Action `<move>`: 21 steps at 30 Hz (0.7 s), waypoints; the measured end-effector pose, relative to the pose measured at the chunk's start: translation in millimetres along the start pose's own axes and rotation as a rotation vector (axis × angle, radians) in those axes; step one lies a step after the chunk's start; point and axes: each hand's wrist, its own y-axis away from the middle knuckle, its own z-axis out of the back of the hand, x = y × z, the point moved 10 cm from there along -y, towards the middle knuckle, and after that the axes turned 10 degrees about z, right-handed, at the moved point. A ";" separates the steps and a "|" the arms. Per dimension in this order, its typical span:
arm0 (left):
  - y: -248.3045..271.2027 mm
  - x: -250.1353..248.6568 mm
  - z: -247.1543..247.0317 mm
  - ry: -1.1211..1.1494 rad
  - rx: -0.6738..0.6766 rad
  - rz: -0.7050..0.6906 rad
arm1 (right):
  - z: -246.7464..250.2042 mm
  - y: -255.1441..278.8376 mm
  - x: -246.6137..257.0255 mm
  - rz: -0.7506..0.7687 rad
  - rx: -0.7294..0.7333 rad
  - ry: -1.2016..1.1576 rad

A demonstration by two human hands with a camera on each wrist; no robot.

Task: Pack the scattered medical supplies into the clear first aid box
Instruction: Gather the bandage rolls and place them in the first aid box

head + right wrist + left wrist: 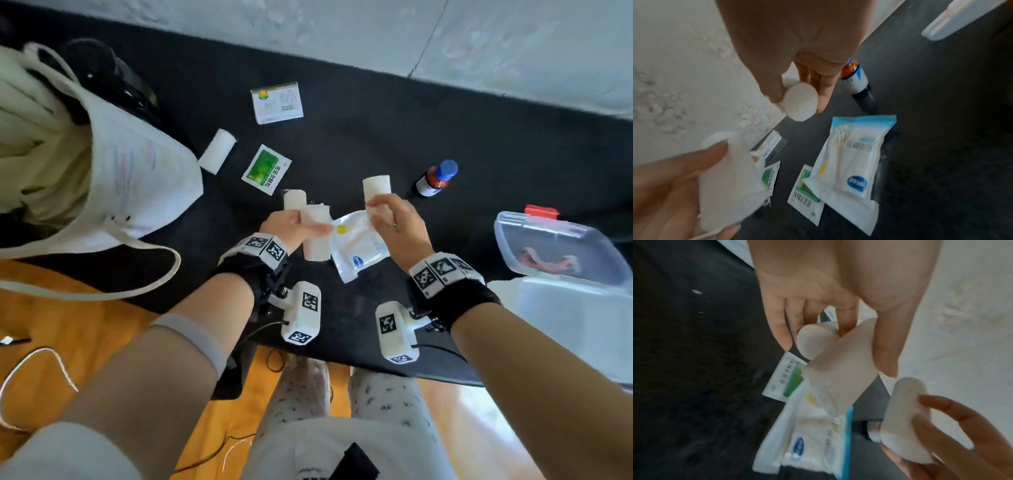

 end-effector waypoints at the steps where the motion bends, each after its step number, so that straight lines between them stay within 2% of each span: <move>1: 6.5 -10.5 -10.9 0.013 0.026 -0.028 | 10.1 9.0 -1.6 -0.006 -0.026 -0.029; 4: 26.7 -44.2 -49.5 0.012 0.111 -0.131 | 44.7 33.1 -10.9 -0.018 -0.124 -0.116; 9: 53.9 -80.0 -125.2 0.017 0.174 -0.202 | 104.7 79.5 -58.8 -0.074 -0.313 -0.254; 17: 84.6 -105.1 -265.6 0.077 0.219 -0.229 | 192.5 164.5 -158.4 -0.151 -0.415 -0.341; 21: 94.5 -122.2 -301.7 0.119 0.184 -0.253 | 239.9 180.7 -194.9 -0.228 -0.405 -0.162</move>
